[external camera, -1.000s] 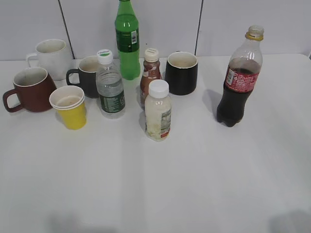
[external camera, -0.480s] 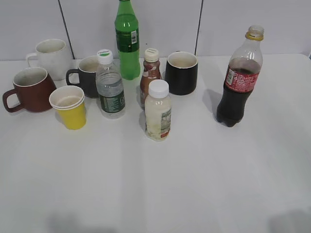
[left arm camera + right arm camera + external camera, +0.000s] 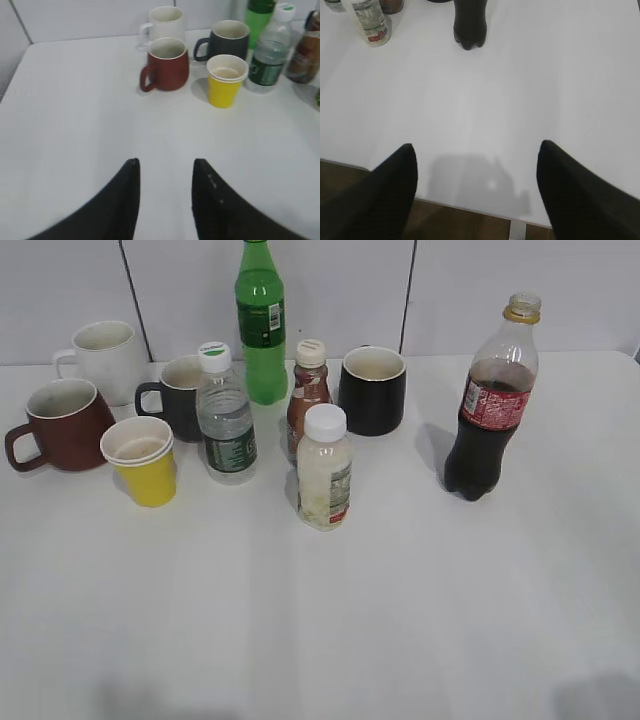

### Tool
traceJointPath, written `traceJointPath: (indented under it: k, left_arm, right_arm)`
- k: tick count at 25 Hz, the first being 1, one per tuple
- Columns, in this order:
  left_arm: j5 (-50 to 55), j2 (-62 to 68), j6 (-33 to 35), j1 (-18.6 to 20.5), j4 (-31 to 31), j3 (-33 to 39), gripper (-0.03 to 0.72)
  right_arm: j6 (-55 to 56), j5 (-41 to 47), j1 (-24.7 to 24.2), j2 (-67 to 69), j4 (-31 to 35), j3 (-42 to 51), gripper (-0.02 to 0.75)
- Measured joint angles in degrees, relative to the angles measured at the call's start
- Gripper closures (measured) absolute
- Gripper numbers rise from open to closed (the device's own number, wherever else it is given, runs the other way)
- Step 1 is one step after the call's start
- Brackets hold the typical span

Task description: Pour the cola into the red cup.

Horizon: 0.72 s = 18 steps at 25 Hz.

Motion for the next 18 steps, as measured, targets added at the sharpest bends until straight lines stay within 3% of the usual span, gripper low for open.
traceJointPath:
  k: [2,7,18]
  left_arm:
    - [0.0,0.0,0.0,1.95,-0.03,0.0,0.43]
    - [-0.13,0.0,0.0,2.66,-0.09,0.0,0.45]
    - [-0.15,0.0,0.04,2.71,-0.16,0.0,0.451]
  right_arm:
    - [0.0,0.0,-3.05,-0.49,0.0,0.0,0.182]
    - [0.0,-0.03,-9.04,-6.1,0.0,0.04,0.183]
    - [0.0,-0.02,-9.89,-6.52,-0.07,0.04,0.183]
